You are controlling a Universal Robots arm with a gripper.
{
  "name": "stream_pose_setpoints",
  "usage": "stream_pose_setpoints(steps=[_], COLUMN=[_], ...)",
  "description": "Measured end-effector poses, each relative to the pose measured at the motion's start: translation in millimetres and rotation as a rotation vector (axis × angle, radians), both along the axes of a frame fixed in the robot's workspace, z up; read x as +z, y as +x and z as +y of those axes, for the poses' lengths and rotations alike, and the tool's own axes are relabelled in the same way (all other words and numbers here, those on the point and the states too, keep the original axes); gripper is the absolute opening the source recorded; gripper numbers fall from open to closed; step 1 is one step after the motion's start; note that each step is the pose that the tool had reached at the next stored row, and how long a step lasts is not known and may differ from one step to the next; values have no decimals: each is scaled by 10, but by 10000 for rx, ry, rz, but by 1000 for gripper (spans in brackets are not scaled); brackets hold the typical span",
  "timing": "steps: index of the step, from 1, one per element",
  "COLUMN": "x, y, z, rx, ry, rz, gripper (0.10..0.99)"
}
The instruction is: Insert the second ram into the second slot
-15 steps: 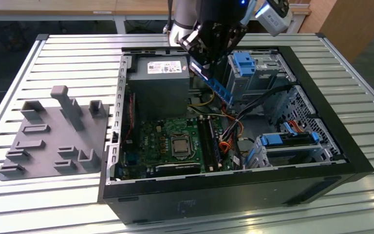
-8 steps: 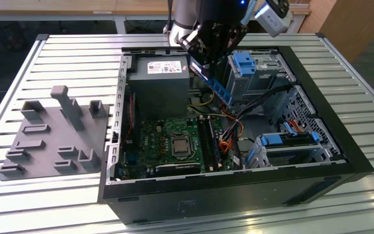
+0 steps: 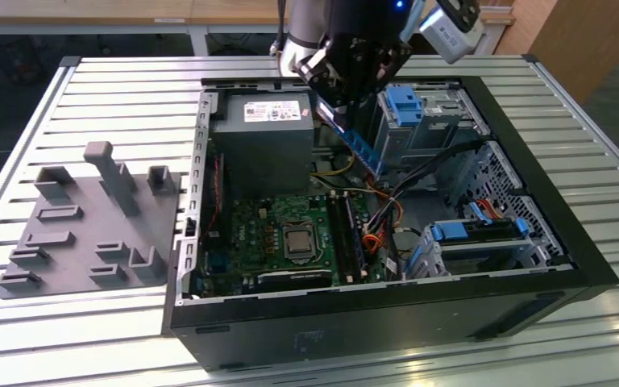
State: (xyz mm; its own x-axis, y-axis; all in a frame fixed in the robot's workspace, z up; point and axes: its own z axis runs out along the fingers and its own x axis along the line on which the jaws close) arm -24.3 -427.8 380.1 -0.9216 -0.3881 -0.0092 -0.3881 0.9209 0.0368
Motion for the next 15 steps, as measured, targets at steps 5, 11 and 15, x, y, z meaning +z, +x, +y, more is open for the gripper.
stream_pose_setpoints(steps=[5,11,15], x=[-3,-10,-14], y=[0,0,0], z=[0,0,0], rx=[-736,-1815,-2530], ry=[-12,-12,-9], rz=[1,2,2], gripper=[114,114,114])
